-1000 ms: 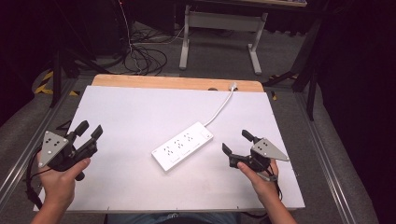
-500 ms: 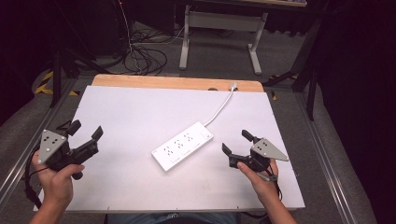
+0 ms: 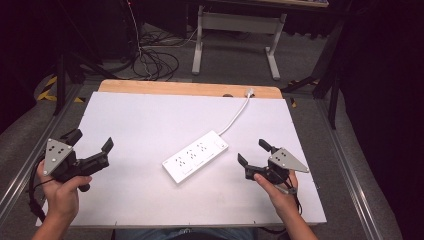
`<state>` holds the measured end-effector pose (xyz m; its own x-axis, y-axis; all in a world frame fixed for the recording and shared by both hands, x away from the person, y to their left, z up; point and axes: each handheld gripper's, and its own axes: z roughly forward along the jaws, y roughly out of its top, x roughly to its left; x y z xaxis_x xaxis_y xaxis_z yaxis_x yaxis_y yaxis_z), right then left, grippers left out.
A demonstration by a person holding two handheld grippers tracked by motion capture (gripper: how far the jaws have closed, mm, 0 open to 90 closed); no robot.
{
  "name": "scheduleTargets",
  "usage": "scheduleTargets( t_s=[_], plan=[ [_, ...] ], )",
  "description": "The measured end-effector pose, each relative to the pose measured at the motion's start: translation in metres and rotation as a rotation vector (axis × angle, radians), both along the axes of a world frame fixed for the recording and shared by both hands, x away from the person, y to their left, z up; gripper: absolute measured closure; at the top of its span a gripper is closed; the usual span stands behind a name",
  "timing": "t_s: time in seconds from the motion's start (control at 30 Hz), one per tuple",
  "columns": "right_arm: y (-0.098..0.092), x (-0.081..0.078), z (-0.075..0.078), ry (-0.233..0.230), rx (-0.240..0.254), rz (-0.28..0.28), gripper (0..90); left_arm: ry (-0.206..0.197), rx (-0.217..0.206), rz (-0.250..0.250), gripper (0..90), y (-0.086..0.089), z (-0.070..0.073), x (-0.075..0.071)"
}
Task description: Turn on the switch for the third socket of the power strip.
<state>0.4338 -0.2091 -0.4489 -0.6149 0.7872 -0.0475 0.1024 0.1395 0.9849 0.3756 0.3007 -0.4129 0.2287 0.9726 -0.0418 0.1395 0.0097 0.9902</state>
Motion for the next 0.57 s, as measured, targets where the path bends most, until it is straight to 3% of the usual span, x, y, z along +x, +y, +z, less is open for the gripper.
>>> scheduleTargets(
  t_s=[0.57],
  plan=[
    [-0.0004, 0.0004, 0.0000, 0.001, 0.001, -0.001, 10.4, 0.007, -0.005, -0.013, 5.6, 0.0009, -0.0017, 0.0017]
  ],
)
